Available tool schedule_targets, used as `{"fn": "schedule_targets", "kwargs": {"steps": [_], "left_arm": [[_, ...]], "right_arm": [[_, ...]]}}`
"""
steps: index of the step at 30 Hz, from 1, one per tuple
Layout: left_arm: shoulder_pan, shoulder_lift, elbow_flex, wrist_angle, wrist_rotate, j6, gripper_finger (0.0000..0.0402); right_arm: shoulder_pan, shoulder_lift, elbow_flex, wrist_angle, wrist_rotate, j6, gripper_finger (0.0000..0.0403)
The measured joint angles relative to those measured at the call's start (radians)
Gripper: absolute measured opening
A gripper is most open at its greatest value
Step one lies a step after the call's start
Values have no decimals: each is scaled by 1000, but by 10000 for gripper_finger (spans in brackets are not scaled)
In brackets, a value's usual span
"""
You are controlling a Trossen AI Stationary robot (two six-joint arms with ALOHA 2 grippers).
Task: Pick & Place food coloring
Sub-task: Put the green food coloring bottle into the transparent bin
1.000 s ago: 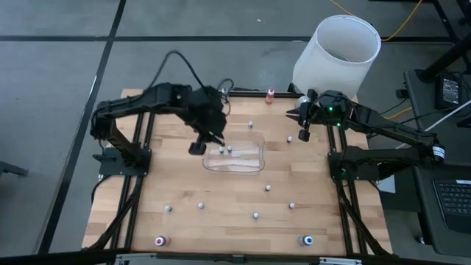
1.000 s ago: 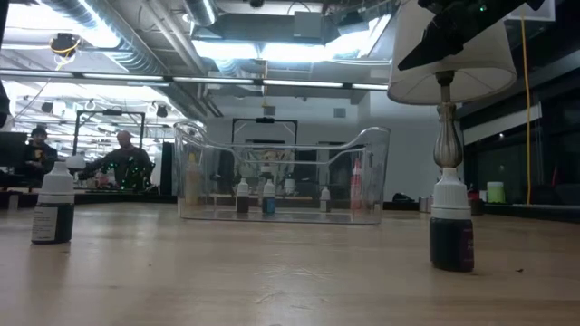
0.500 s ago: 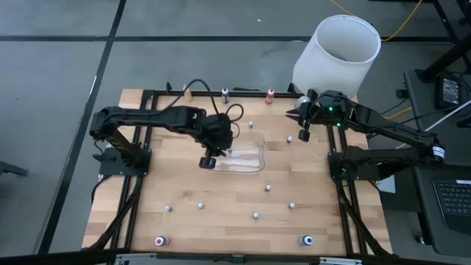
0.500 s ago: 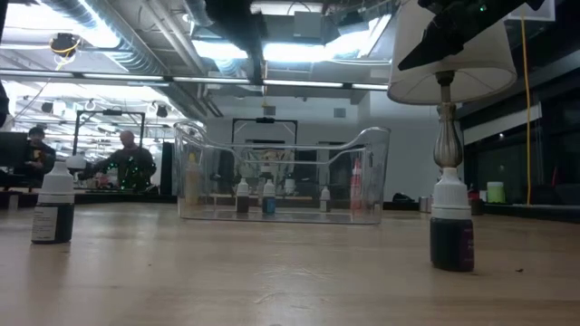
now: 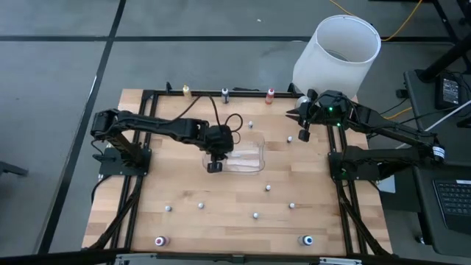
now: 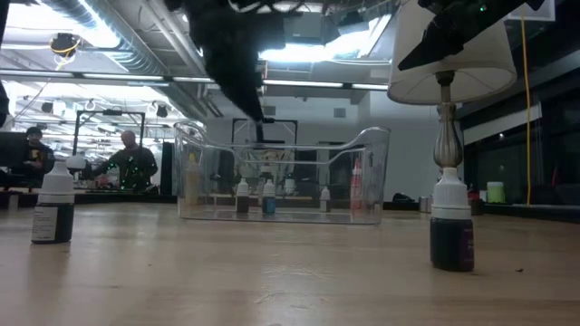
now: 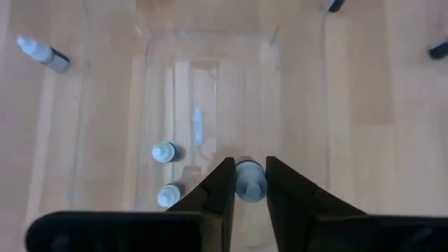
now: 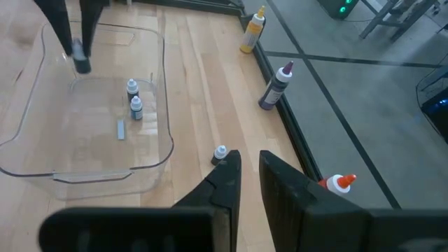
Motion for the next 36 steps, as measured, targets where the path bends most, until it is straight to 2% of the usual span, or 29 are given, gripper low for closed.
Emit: {"fn": "schedule_targets", "kwargs": {"steps": [12, 31, 36], "left_arm": [[14, 133, -6, -1, -19, 17, 63], [47, 197, -6, 43, -15, 3, 64], [47, 213, -5, 52, -15, 1, 74]], "right_arm": [[0, 0, 0, 0, 0, 0, 58], [2, 0, -8, 0, -1, 3, 58], [2, 0, -8, 0, -1, 3, 58]]}}
